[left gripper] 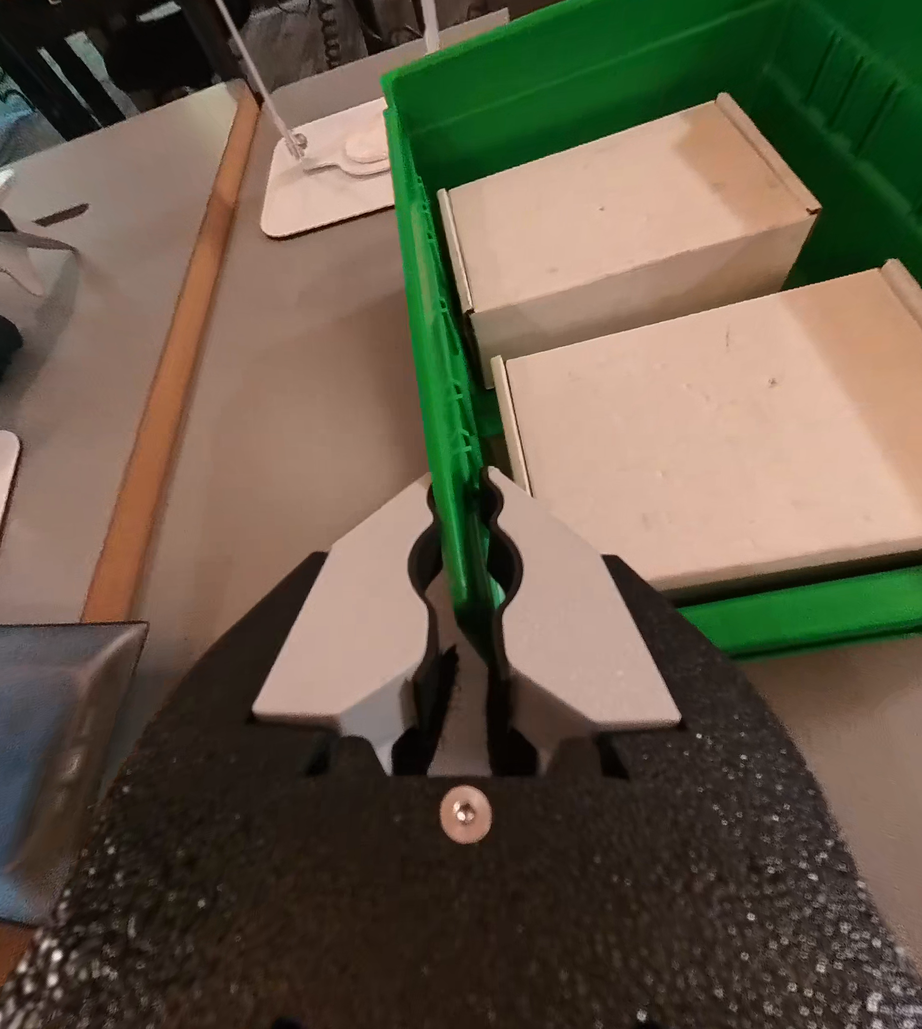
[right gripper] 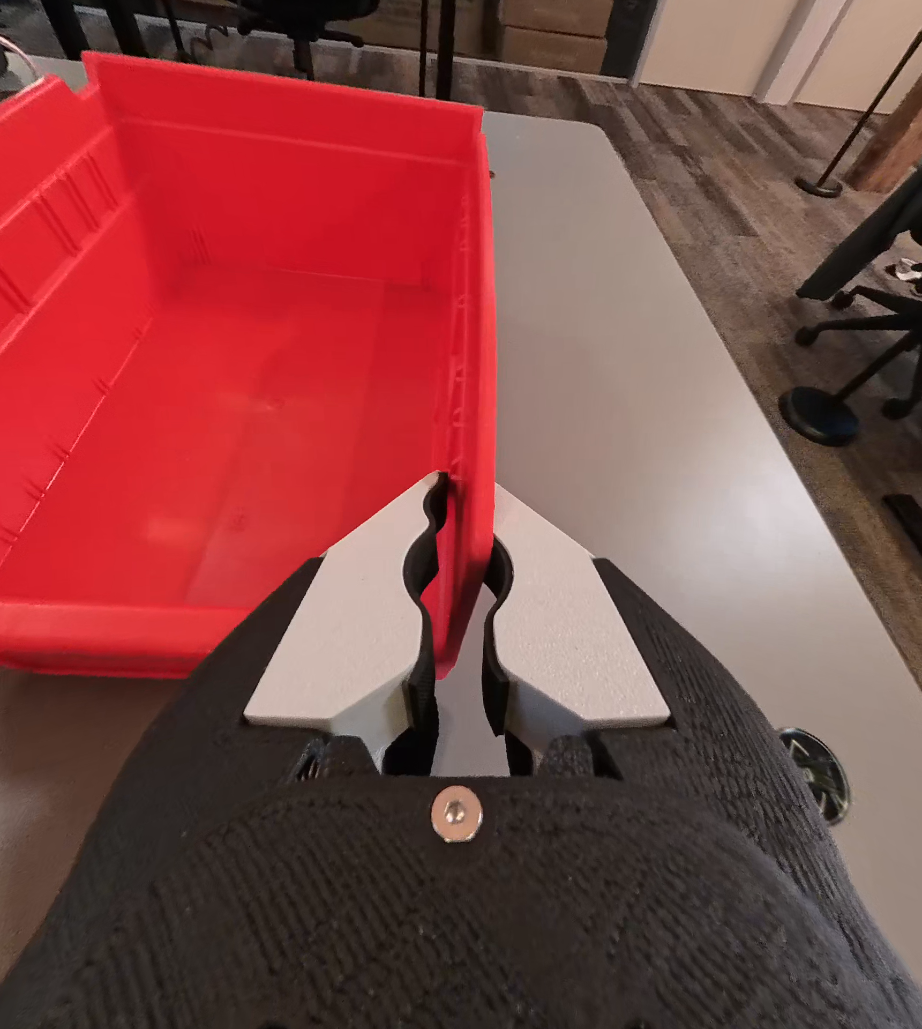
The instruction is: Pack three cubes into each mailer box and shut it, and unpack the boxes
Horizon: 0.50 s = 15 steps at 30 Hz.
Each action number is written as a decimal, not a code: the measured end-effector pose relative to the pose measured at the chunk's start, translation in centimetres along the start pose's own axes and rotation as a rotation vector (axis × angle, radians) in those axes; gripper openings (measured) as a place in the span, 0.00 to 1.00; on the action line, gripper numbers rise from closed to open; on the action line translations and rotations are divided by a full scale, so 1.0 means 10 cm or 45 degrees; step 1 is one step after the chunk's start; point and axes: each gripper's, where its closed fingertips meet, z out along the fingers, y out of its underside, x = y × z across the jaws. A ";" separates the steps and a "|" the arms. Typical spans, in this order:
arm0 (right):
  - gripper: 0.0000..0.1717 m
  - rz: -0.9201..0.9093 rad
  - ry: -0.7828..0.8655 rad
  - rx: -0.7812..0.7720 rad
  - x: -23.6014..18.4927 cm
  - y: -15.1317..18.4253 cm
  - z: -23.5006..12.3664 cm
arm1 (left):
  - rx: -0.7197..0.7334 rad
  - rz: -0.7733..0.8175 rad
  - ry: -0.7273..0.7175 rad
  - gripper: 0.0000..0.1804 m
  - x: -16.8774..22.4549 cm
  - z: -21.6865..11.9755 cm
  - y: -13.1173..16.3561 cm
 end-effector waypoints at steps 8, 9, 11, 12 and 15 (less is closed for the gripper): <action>0.31 0.039 0.048 0.141 0.10 -0.20 -0.13 | 0.109 -0.018 -0.087 0.08 -0.15 -0.01 -0.05; 0.36 0.035 0.077 0.188 0.13 -0.29 -0.21 | 0.168 -0.017 -0.143 0.11 -0.21 -0.07 -0.12; 0.41 -0.002 0.128 0.301 0.13 -0.51 -0.40 | 0.287 -0.059 -0.191 0.14 -0.31 -0.24 -0.27; 0.43 -0.023 0.133 0.370 0.08 -0.64 -0.50 | 0.359 -0.081 -0.214 0.16 -0.36 -0.34 -0.35; 0.43 -0.076 -0.007 0.606 -0.40 -1.07 -0.81 | 0.515 -0.130 -0.228 0.27 -0.40 -0.61 -0.54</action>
